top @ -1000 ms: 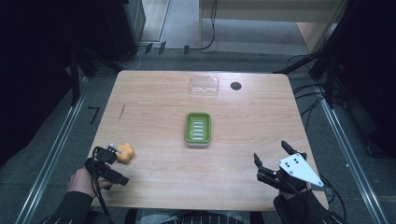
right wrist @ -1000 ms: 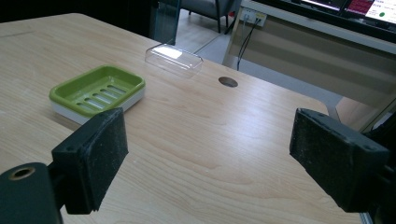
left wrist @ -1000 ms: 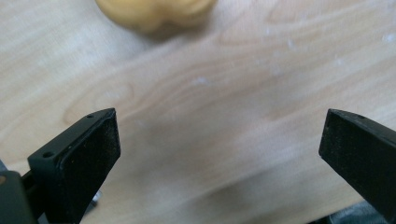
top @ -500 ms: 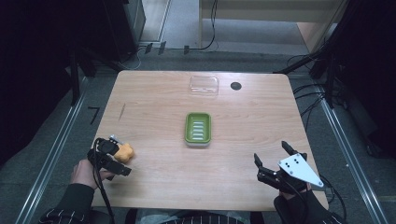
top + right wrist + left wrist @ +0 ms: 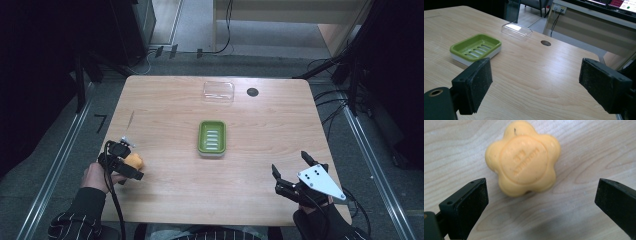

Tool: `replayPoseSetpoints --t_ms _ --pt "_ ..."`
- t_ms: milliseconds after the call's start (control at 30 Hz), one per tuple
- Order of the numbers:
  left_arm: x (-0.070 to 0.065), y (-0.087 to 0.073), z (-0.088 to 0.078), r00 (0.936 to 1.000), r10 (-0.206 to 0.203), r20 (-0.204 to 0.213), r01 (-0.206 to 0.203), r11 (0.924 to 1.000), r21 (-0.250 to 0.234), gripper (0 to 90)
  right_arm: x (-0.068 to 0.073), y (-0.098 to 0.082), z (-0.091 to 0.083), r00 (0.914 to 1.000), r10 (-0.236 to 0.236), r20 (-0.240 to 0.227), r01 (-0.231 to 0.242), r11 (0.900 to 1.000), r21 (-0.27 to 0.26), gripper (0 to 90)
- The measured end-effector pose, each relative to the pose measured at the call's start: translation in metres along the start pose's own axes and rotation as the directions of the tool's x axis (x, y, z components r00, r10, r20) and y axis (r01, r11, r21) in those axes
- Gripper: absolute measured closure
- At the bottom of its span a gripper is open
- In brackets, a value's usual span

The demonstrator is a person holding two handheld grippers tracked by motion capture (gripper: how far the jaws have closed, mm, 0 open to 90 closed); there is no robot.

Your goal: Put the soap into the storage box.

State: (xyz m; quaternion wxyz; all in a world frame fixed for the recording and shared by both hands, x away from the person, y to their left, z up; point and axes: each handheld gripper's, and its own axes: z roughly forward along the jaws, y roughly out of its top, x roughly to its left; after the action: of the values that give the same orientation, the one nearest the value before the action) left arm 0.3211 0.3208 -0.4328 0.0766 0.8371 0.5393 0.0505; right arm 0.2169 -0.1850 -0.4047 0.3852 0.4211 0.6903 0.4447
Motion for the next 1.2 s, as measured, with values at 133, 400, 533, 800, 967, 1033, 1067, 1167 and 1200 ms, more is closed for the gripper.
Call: replayPoseSetpoints --t_ms 133,400,533,800,967,1033,1067,1167,1200 --pt "0.002 0.007 0.004 1.0000 -0.008 -0.002 0.008 1.0000 -0.004 0.0 0.000 0.000 0.000 1.0000 0.000 -0.002 0.000 1.000 0.000 12.0" --pt "0.009 0.019 0.011 0.9982 -0.059 -0.006 0.059 0.9981 0.016 0.0 0.000 0.000 0.000 1.0000 -0.002 -0.001 0.002 1.000 0.002 12.0" --pt "0.010 0.023 0.015 0.9975 -0.070 -0.013 0.070 0.9972 0.028 0.0 0.000 0.000 0.000 1.0000 -0.001 -0.001 0.001 1.000 0.002 12.0" --pt "0.013 0.030 0.022 0.9969 -0.076 -0.020 0.077 0.9961 0.044 0.2 -0.001 0.000 0.000 1.0000 0.001 0.000 -0.001 1.000 0.000 12.0" --pt "0.013 0.030 0.022 0.9972 -0.072 -0.018 0.073 0.9967 0.036 9.9 -0.001 0.000 0.000 1.0000 0.001 0.000 -0.001 1.000 -0.001 12.0" --pt "0.013 0.030 0.022 0.9974 -0.070 -0.016 0.070 0.9969 0.035 13.2 -0.001 0.000 0.000 1.0000 0.001 0.000 -0.001 1.000 -0.001 12.0" --pt "0.013 0.030 0.022 0.9974 -0.070 -0.016 0.070 0.9969 0.035 14.3 -0.001 0.000 0.000 1.0000 0.001 0.000 -0.001 1.000 -0.001 12.0" --pt "0.014 0.030 0.023 0.9975 -0.069 -0.014 0.069 0.9970 0.034 18.9 -0.001 0.000 0.000 1.0000 -0.001 -0.001 0.001 1.000 -0.001 12.0" --pt "0.015 0.030 0.023 0.9973 -0.073 -0.010 0.073 0.9966 0.038 19.8 -0.001 0.000 0.000 1.0000 0.001 -0.001 -0.001 1.000 -0.001 12.0"
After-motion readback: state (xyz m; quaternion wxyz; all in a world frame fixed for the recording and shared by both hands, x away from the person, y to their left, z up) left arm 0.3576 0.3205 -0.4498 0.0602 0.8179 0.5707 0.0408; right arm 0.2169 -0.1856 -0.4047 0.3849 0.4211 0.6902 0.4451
